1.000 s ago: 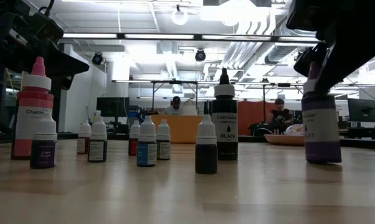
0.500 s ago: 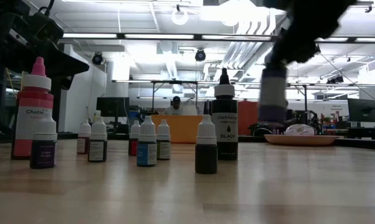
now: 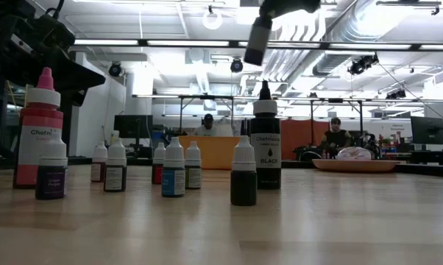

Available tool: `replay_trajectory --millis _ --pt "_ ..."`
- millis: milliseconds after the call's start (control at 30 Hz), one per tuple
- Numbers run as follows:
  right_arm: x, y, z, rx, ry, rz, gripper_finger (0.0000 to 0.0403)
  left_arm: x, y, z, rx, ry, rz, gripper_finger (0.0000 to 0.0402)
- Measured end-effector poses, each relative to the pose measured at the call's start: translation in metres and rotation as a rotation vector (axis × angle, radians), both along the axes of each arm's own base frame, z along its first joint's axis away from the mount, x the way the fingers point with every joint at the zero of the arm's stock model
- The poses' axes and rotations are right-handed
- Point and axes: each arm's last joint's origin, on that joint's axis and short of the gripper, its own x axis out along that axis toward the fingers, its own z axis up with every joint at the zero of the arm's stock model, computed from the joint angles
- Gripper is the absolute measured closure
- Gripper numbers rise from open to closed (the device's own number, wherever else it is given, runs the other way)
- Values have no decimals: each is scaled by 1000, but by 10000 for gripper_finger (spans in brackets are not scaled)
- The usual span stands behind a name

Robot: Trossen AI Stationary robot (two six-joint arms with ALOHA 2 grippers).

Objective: Pick & Place food coloring
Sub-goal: Put the big violet food coloring bottle into the yellow bin

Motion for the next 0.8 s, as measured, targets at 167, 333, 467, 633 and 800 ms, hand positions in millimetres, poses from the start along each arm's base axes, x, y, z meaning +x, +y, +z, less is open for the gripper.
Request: replay_trajectory --millis 167,333,467,633,800 --pt "22 -29 16 -41 -5 -53 290 0 0 0 0 0 0 401" --pt "50 -65 24 -48 -8 -103 290 0 0 0 0 0 0 401" --pt "73 -98 20 -53 10 -168 290 0 0 0 0 0 0 401" --pt "102 -142 -3 13 46 -212 290 0 0 0 0 0 -1 401" --pt "120 -184 -30 89 59 -321 290 0 0 0 0 0 0 401"
